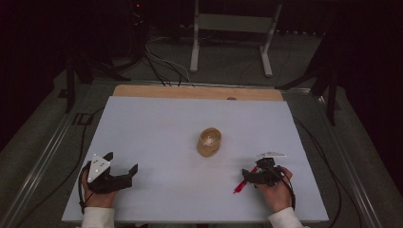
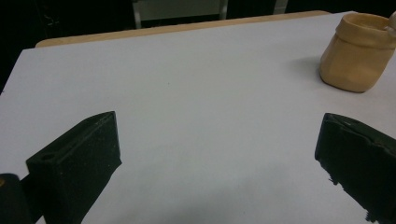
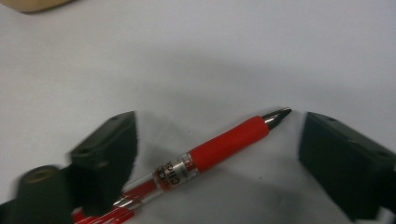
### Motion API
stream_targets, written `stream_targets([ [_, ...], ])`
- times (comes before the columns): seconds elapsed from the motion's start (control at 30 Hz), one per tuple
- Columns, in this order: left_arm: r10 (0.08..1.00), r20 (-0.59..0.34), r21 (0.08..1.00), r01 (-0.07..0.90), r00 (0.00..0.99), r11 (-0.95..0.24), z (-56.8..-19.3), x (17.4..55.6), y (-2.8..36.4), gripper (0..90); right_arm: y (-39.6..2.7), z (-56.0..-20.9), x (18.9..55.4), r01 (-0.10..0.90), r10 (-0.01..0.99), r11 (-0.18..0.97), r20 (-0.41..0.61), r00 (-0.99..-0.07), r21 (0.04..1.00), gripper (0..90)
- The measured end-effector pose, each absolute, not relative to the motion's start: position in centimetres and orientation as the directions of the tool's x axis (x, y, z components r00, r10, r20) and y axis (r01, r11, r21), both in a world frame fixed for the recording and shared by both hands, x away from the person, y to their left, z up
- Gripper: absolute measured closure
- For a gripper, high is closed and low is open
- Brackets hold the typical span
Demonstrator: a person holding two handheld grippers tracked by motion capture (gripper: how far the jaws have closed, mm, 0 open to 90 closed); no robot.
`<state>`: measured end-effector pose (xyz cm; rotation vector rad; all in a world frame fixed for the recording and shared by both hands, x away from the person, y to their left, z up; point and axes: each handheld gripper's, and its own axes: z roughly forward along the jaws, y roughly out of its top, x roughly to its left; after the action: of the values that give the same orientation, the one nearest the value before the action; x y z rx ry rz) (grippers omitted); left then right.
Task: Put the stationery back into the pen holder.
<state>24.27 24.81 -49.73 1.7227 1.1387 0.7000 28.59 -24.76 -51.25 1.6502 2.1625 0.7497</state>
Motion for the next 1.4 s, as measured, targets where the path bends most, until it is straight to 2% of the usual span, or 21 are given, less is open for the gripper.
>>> stream_targets([
  [0.1, 0.912, -0.028, 0.911, 0.386, 0.41, -0.145, -49.8, 24.3, 24.7, 0.7, -24.0, -51.3, 28.5, 0.777, 0.953, 0.247, -0.001, -0.301, 0.579, 27.5],
  [0.2, 0.911, -0.025, 0.91, 0.387, 0.411, -0.15, -49.7, 24.3, 24.7, 0.7, -23.7, -51.0, 28.6, 0.762, 0.944, 0.267, -0.002, -0.33, 0.59, 47.3],
  [0.27, 0.911, -0.026, 0.91, 0.387, 0.411, -0.149, -49.7, 24.3, 24.7, 0.7, -23.6, -50.9, 28.8, 0.753, 0.941, 0.278, -0.014, -0.337, 0.597, 57.2],
  [0.43, 0.911, -0.025, 0.909, 0.389, 0.413, -0.152, -49.8, 24.3, 24.7, 0.7, -23.5, -50.6, 29.5, 0.742, 0.931, 0.328, -0.067, -0.359, 0.585, 74.3],
  [0.63, 0.912, -0.025, 0.908, 0.391, 0.41, -0.151, -49.8, 24.3, 24.7, 0.7, -24.4, -50.4, 30.0, 0.748, 0.92, 0.335, -0.028, -0.39, 0.572, 81.1],
  [0.73, 0.912, -0.026, 0.908, 0.391, 0.41, -0.15, -49.8, 24.3, 24.7, 0.7, -24.7, -50.5, 30.0, 0.751, 0.918, 0.317, 0.01, -0.396, 0.58, 81.2],
  [1.4, 0.912, -0.027, 0.908, 0.391, 0.41, -0.148, -49.8, 24.4, 24.7, 0.7, -24.2, -47.0, 28.8, 0.652, 0.902, 0.298, 0.018, -0.432, 0.697, 81.5],
])
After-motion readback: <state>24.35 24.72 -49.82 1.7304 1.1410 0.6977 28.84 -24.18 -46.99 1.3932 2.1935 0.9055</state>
